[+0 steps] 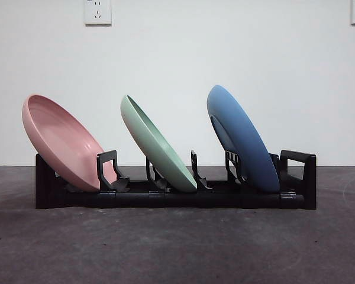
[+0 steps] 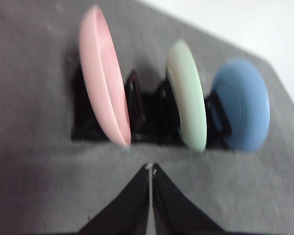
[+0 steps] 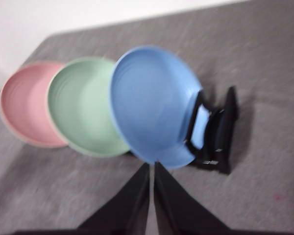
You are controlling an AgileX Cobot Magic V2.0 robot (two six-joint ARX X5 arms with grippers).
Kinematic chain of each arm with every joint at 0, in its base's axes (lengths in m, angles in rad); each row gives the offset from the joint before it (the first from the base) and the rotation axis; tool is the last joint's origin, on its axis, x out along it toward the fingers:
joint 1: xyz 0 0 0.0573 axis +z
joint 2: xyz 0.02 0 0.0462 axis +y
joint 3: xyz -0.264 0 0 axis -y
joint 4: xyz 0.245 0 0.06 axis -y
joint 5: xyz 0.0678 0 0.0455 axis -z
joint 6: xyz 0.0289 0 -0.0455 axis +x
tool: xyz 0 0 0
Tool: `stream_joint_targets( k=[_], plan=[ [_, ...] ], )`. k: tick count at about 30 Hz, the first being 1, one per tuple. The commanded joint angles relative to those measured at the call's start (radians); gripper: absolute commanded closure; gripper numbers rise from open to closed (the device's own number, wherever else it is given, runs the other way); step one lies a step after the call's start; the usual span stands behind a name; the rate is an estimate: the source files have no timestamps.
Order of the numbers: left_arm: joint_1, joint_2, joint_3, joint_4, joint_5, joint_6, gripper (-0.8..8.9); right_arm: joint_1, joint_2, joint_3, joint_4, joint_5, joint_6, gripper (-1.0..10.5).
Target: Place the plate
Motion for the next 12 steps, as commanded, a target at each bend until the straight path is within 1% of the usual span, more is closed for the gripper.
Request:
stream_joint_targets(
  k=[1, 7, 8, 10, 11, 12],
  plan=[
    [-0.021, 0.081, 0.064, -0.063, 0.024, 0.064, 8.03, 0.033, 0.077, 0.067, -0.044, -0.02, -0.04, 9.3],
    [-0.077, 0.26, 0.197, -0.233, 0.03, 0.117, 8.02, 0.114, 0.24, 0.197, -0.178, -0.016, -0.055, 9.3],
    [-0.084, 0.288, 0.218, -0.251, 0.03, 0.13, 7.82, 0.125, 0.269, 0.219, -0.201, -0.015, -0.056, 8.9],
    [-0.093, 0.332, 0.253, -0.267, 0.03, 0.134, 5.91, 0.149, 0.322, 0.262, -0.248, 0.02, -0.057, 7.4],
    [-0.095, 0.343, 0.266, -0.266, 0.03, 0.133, 5.38, 0.166, 0.348, 0.286, -0.277, 0.051, -0.06, 6.9],
    [-0.095, 0.347, 0.274, -0.261, 0.03, 0.134, 5.37, 0.182, 0.368, 0.305, -0.302, 0.079, -0.063, 6.9]
  ],
)
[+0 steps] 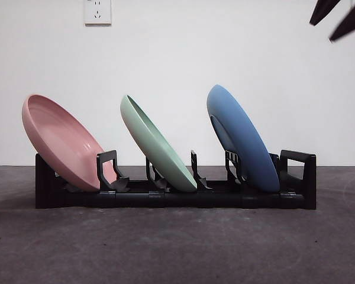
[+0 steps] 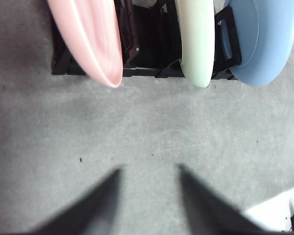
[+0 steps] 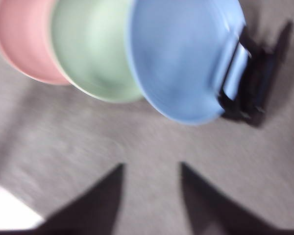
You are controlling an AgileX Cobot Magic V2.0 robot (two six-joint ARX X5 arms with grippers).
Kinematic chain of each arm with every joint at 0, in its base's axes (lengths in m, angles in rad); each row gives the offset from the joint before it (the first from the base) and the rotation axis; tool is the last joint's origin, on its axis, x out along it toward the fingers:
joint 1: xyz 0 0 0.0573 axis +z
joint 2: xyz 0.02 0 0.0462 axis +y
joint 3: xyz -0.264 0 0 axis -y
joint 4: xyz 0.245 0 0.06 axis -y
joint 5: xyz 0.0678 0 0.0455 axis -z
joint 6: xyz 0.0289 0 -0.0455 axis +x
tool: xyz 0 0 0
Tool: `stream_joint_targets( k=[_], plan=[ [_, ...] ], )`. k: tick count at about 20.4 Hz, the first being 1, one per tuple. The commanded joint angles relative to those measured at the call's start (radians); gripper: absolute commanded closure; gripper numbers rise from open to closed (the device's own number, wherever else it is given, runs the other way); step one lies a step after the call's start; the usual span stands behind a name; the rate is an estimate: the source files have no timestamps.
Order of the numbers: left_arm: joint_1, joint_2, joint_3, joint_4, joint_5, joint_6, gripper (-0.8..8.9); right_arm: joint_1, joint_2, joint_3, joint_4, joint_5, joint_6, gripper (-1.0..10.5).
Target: Place the plate
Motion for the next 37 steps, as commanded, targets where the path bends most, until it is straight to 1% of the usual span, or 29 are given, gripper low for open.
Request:
stream_joint_targets(
  k=[1, 3, 8, 11, 15, 18, 21, 23, 26, 31, 35, 37],
  plan=[
    [-0.003, 0.006, 0.038, 0.017, 0.005, 0.018, 5.37, 0.037, 0.047, 0.055, -0.042, 0.048, -0.019, 6.9],
    [-0.003, 0.005, 0.038, 0.027, 0.005, 0.018, 5.36, 0.069, 0.087, 0.092, -0.063, 0.068, -0.018, 6.9],
    [-0.003, 0.005, 0.038, 0.029, 0.005, 0.019, 5.36, 0.137, 0.238, 0.243, -0.057, 0.077, -0.018, 6.9],
    [-0.003, 0.005, 0.038, 0.029, 0.005, 0.018, 5.36, 0.161, 0.348, 0.329, -0.011, 0.117, -0.022, 6.9],
    [-0.003, 0.005, 0.038, 0.029, 0.005, 0.017, 5.36, 0.181, 0.485, 0.403, 0.053, 0.116, -0.022, 6.9],
    [-0.003, 0.005, 0.038, 0.029, 0.005, 0.018, 5.36, 0.193, 0.557, 0.422, 0.11, 0.116, -0.022, 6.9],
    [-0.003, 0.005, 0.038, 0.03, 0.005, 0.018, 5.36, 0.198, 0.605, 0.422, 0.145, 0.117, -0.022, 6.9],
    [-0.003, 0.005, 0.038, 0.031, 0.004, 0.018, 5.36, 0.2, 0.631, 0.422, 0.163, 0.117, -0.026, 7.4],
    [-0.003, 0.005, 0.038, 0.031, 0.004, 0.018, 5.36, 0.203, 0.657, 0.422, 0.171, 0.116, -0.029, 7.7],
    [-0.003, 0.005, 0.038, 0.031, 0.004, 0.018, 5.36, 0.207, 0.667, 0.423, 0.171, 0.116, -0.029, 9.3],
    [-0.003, 0.005, 0.038, 0.031, 0.004, 0.018, 5.36, 0.207, 0.667, 0.449, 0.154, 0.116, -0.029, 9.3],
    [-0.003, 0.005, 0.038, 0.031, 0.004, 0.018, 5.36, 0.207, 0.667, 0.484, 0.119, 0.116, -0.029, 9.3]
  ],
)
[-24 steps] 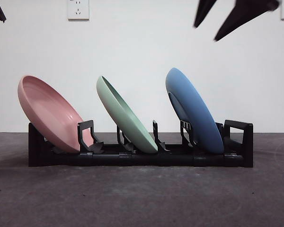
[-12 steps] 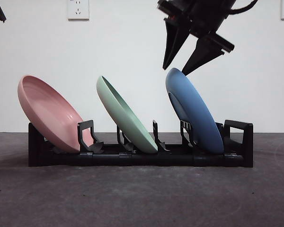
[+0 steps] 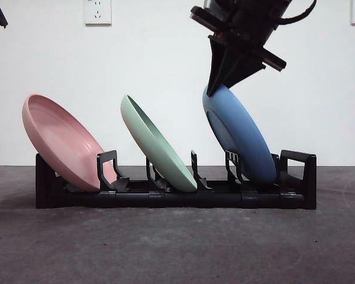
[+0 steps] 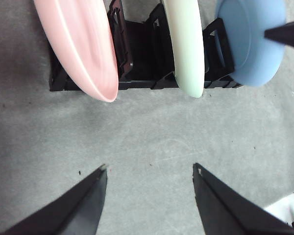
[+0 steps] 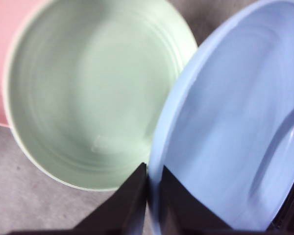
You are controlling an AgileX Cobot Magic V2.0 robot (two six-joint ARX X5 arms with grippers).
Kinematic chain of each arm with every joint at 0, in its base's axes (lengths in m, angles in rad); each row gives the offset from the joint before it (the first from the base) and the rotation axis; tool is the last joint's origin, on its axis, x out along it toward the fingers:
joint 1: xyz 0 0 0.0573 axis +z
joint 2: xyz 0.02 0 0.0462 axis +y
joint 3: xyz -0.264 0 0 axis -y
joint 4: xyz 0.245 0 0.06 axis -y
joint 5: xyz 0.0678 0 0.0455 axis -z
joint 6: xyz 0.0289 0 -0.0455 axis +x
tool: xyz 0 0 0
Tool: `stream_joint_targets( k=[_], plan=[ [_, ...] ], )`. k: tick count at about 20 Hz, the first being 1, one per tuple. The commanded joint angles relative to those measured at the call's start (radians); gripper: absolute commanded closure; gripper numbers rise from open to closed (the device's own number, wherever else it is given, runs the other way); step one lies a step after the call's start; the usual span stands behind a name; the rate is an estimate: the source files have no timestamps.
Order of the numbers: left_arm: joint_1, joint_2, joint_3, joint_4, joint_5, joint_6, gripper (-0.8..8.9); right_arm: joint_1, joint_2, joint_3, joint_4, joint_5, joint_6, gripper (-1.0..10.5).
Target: Place the plate
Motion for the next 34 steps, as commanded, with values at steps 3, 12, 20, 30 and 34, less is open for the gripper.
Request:
stream_joint_targets(
  k=[3, 12, 20, 30, 34],
  plan=[
    [-0.003, 0.006, 0.019, 0.008, 0.004, 0.011, 5.36, 0.006, 0.015, 0.129, -0.11, -0.001, -0.008, 9.3],
    [-0.003, 0.006, 0.019, 0.008, 0.004, 0.012, 5.36, 0.037, -0.063, 0.313, -0.312, -0.048, -0.1, 9.3],
    [-0.003, 0.005, 0.019, 0.008, 0.004, 0.018, 5.36, 0.234, -0.38, 0.03, -0.103, 0.196, -0.107, 9.3],
    [-0.003, 0.006, 0.019, 0.008, 0.004, 0.037, 5.36, 0.682, -0.684, -0.494, 0.008, 0.653, -0.126, 9.3],
    [-0.003, 0.006, 0.019, 0.009, 0.004, 0.037, 5.36, 0.831, -0.629, -0.632, 0.014, 0.685, -0.06, 9.3]
  ],
)
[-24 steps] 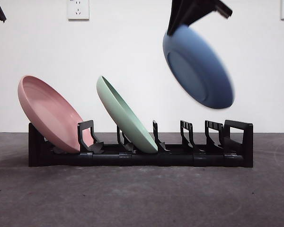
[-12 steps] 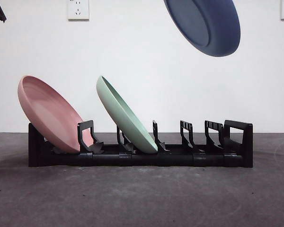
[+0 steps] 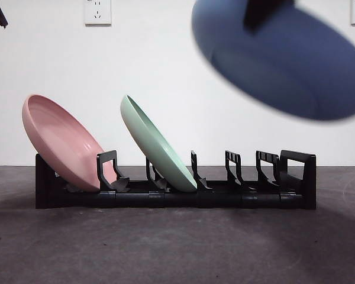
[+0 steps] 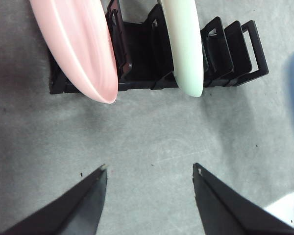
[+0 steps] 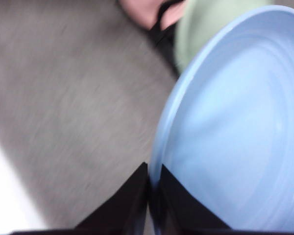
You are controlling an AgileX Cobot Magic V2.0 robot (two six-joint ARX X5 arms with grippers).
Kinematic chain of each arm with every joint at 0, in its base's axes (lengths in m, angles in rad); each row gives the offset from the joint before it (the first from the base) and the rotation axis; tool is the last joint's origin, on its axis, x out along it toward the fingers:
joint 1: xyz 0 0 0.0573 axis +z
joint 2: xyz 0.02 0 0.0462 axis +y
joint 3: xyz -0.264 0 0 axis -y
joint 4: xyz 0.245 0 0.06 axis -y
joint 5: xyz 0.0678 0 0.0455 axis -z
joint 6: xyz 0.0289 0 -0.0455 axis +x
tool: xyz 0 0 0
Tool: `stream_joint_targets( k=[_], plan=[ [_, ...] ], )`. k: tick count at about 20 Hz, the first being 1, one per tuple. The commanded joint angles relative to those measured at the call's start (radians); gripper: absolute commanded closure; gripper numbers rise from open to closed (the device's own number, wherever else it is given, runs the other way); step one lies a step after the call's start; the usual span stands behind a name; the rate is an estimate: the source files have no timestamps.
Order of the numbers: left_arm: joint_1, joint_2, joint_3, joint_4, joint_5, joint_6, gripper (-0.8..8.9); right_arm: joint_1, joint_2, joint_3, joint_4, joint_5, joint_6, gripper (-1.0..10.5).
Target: Place the plate
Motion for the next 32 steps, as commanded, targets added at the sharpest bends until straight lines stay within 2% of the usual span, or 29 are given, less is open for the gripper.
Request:
stream_joint_targets(
  k=[1, 4, 9, 18, 20, 28, 30, 32],
  plan=[
    [-0.003, 0.006, 0.019, 0.007, 0.004, 0.012, 5.36, 0.081, 0.057, -0.028, 0.02, 0.008, 0.04, 9.3],
    [-0.003, 0.006, 0.019, 0.007, 0.004, 0.012, 5.36, 0.153, 0.163, -0.033, 0.06, 0.006, 0.026, 9.3],
    [-0.003, 0.006, 0.019, 0.005, 0.004, 0.011, 5.36, 0.154, 0.34, -0.033, 0.188, -0.055, -0.052, 9.3],
    [-0.003, 0.006, 0.019, 0.005, 0.004, 0.012, 5.36, 0.049, 0.533, -0.033, 0.351, -0.059, -0.207, 9.3],
    [-0.003, 0.006, 0.019, 0.006, 0.004, 0.012, 5.36, 0.023, 0.55, -0.033, 0.359, -0.092, -0.23, 9.3],
    [-0.003, 0.006, 0.019, 0.023, 0.004, 0.011, 5.36, 0.003, 0.558, -0.033, 0.363, -0.203, -0.238, 9.3],
    [-0.003, 0.006, 0.019, 0.023, 0.004, 0.011, 5.36, 0.006, 0.558, -0.033, 0.362, -0.219, -0.229, 8.8],
    [-0.003, 0.006, 0.019, 0.023, 0.004, 0.011, 5.36, 0.006, 0.558, -0.033, 0.361, -0.224, -0.206, 7.9]
  ],
)
